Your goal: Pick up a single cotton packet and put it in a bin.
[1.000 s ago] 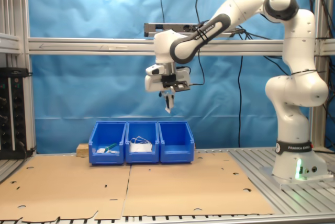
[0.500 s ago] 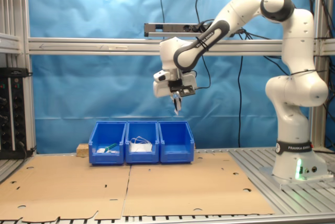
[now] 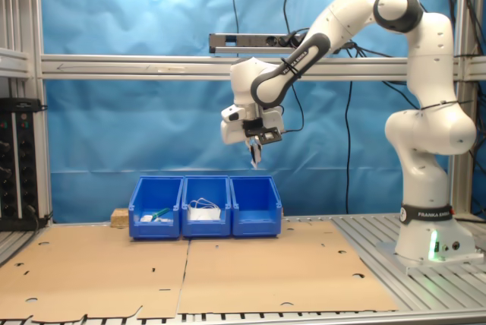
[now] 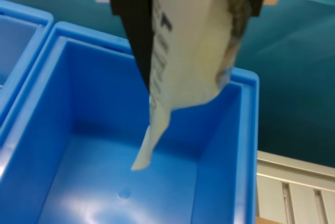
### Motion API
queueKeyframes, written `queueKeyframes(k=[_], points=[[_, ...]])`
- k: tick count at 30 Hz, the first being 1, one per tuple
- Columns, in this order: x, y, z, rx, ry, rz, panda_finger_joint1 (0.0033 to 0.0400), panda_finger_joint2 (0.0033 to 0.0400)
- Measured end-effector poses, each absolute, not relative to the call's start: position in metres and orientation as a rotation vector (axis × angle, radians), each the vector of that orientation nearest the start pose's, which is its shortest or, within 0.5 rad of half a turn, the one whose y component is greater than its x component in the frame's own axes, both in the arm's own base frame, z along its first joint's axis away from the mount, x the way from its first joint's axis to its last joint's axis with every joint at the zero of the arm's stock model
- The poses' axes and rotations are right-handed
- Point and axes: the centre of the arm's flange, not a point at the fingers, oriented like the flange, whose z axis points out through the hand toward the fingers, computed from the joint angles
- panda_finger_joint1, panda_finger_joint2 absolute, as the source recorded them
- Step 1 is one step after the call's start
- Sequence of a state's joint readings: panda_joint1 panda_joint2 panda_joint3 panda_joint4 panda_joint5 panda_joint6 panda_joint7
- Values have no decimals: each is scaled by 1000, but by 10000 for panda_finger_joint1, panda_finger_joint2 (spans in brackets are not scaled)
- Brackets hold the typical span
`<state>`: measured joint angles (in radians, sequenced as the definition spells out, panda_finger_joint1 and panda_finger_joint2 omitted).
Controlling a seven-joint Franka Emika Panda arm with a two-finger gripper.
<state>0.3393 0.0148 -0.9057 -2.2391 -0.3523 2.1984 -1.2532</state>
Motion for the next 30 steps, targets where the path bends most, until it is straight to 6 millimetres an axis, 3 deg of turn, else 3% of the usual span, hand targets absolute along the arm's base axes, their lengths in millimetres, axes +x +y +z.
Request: queueKeyframes(k=[29,30], points=[[435,-292,364,-2904,-1506,404,63,63],[435,-292,364,-2904,-1507,404,139,139]])
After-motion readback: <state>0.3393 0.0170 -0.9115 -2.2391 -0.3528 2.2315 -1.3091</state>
